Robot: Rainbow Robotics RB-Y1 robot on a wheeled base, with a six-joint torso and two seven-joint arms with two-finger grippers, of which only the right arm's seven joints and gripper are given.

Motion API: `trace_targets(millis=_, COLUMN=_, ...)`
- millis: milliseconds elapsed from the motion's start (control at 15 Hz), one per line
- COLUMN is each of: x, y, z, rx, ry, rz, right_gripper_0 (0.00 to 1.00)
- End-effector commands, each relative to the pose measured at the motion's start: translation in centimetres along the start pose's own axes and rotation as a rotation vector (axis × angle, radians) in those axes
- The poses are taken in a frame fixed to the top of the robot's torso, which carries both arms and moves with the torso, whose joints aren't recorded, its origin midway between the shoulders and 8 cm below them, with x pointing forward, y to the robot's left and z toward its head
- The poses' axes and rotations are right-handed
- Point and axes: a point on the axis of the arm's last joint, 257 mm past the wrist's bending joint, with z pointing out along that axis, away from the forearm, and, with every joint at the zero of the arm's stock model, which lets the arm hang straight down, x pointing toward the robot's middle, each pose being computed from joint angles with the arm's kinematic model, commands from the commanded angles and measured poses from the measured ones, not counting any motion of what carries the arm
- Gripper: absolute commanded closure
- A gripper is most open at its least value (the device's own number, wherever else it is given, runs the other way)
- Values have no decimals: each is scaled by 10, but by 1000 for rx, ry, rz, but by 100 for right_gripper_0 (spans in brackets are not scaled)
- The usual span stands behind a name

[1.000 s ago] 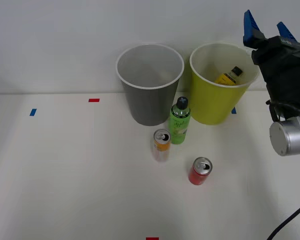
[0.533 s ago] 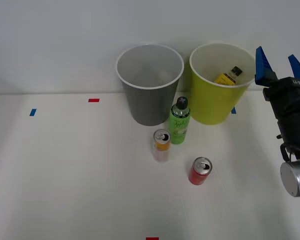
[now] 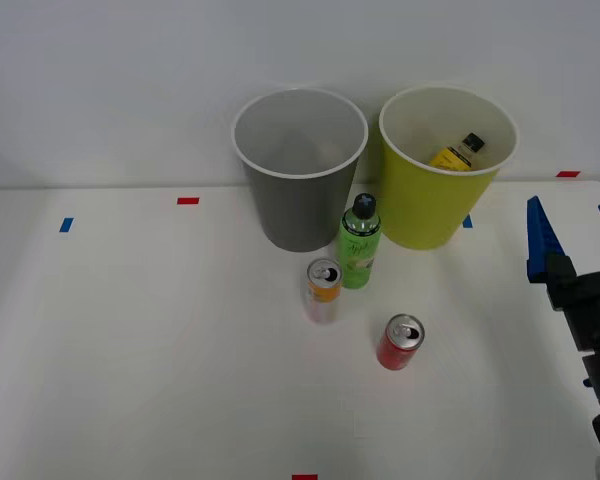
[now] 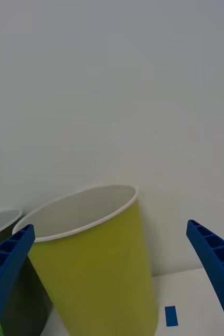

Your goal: Put cans in the gray bin, plastic bottles in the light green bin

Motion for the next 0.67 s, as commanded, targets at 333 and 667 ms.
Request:
trace_targets(millis=333, x=16, y=5, z=-95, rx=1, ry=48, rz=-82, right_gripper_0=0)
trace_targets(millis=667, x=36, y=-10, z=-139, rx=44, ry=65, rz=-150, right_gripper_0=0)
